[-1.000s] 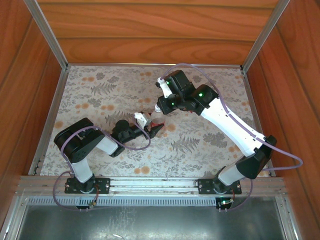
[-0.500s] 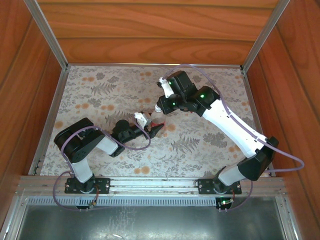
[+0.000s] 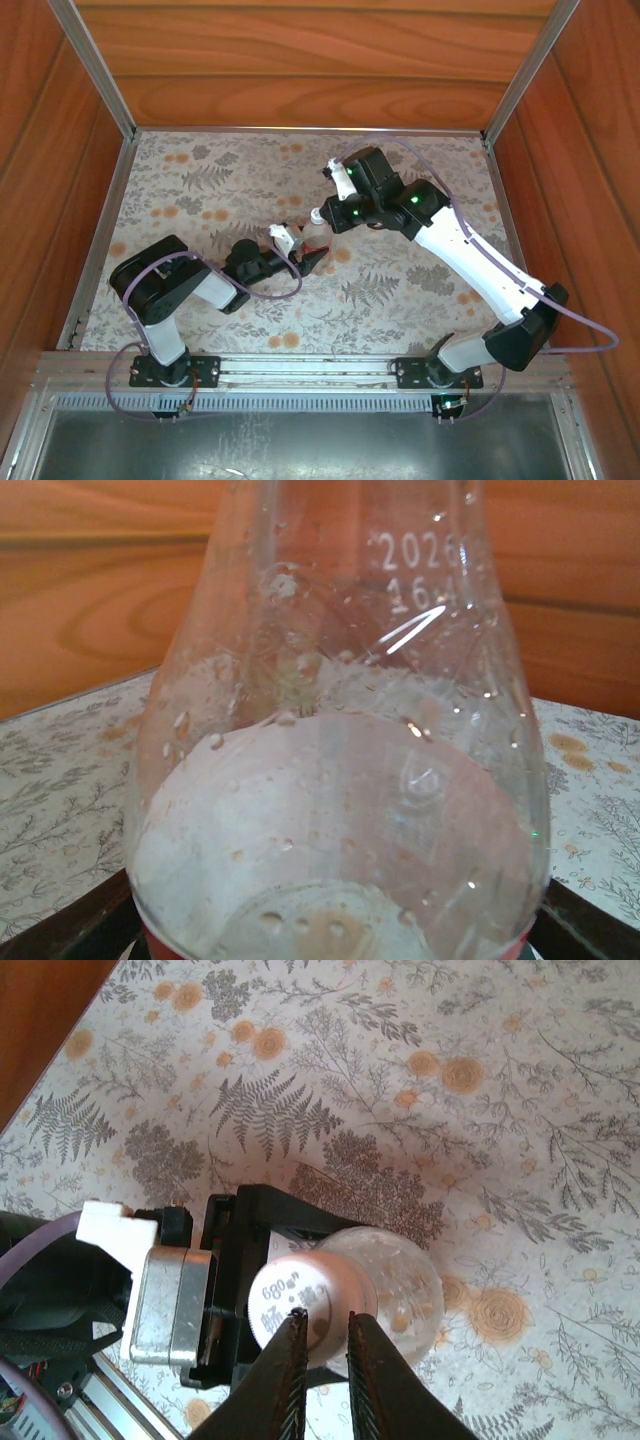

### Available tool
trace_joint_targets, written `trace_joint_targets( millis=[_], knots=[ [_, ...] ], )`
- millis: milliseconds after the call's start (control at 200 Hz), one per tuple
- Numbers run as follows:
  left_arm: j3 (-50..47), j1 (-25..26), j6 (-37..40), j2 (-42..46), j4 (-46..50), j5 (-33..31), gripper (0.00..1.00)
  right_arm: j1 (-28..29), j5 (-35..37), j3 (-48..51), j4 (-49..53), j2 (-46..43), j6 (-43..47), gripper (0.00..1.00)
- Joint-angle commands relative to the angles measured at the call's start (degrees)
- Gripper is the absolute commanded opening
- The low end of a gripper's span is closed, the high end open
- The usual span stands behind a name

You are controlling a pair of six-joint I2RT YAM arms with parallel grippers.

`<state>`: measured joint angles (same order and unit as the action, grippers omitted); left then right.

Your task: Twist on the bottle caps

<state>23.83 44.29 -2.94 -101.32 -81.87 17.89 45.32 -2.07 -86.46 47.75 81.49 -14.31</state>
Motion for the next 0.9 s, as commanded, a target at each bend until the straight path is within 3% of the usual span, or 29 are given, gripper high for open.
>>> trace_joint_targets(
  millis=[0,165,260,490,705,895],
  knots=[
    [-0.4,0.4,-1.8,-2.4,6.2,0.4,0.7,-0.2,-0.7,1.2,2.2,-1.3,-1.3,0.19],
    [-0.4,0.4,-1.7,-2.3,6.1,0.7,0.7,-0.8,0.7,0.5,1.1,-1.5,-1.5,0.22],
    [-0.6,0.4,-1.6,-2.2,6.1,0.7,0.7,-1.0,0.8,-0.4,0.3,-1.1,-1.5,0.31],
    [-0.6,0.4,-1.5,-2.2,6.2,0.7,0.7,-1.3,0.1,-1.8,-0.6,0.4,-0.9,0.38],
    [-0.5,0.4,-1.5,-2.4,6.1,0.9,0.7,-1.7,-0.7,-3.0,-0.8,2.1,-0.5,0.35],
    [-0.6,0.4,-1.5,-2.2,6.1,1.0,0.7,-2.5,-0.1,-2.3,-0.2,3.3,-0.7,0.26]
  ],
)
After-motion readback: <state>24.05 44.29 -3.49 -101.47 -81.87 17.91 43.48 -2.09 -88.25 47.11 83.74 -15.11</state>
